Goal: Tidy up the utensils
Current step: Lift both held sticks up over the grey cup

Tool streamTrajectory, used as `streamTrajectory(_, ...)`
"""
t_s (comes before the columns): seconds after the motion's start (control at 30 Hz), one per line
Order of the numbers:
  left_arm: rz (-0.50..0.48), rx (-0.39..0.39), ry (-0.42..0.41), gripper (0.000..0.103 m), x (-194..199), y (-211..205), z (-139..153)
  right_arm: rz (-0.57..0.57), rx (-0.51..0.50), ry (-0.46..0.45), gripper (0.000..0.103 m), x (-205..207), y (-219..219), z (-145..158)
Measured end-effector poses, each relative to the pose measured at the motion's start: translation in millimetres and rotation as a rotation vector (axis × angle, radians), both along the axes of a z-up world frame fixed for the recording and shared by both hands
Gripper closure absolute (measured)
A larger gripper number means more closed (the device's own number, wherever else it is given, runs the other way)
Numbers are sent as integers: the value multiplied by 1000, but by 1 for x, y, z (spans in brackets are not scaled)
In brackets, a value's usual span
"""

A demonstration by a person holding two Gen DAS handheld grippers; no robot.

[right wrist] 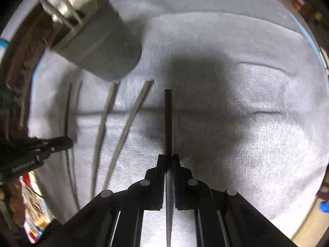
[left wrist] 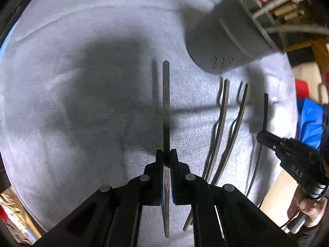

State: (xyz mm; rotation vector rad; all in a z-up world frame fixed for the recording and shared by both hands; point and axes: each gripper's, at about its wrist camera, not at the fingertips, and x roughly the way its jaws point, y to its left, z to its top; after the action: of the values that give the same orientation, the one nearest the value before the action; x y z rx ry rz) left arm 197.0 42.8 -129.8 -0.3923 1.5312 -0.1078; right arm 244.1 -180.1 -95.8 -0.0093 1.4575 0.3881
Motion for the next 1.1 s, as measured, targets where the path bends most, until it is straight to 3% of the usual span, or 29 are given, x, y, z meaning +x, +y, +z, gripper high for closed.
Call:
streamTrajectory(0.23, 110, -40, -145, 97, -34, 38, 24, -120, 169, -127, 96, -19, -35, 27)
streamTrajectory(0.47, 209, -18, -301, 97, -43, 45, 75, -265, 373, -254, 96, -25, -72, 48)
streamTrajectory(0.63, 251, -21, -435, 97, -33, 47, 122, -314, 477, -385, 96, -22, -82, 98)
streamTrajectory(0.9, 286, -10, -663, 97, -27, 37, 198, -421, 604, -564, 96, -16, -90, 153)
streamTrajectory(1.0, 323, -1, -747, 97, -26, 35, 217, -513, 663, -610, 96, -7, -97, 155)
streamTrajectory(1.1, 352, 8, -816, 97, -21, 30, 227, -584, 710, -600, 96, 4, -98, 153)
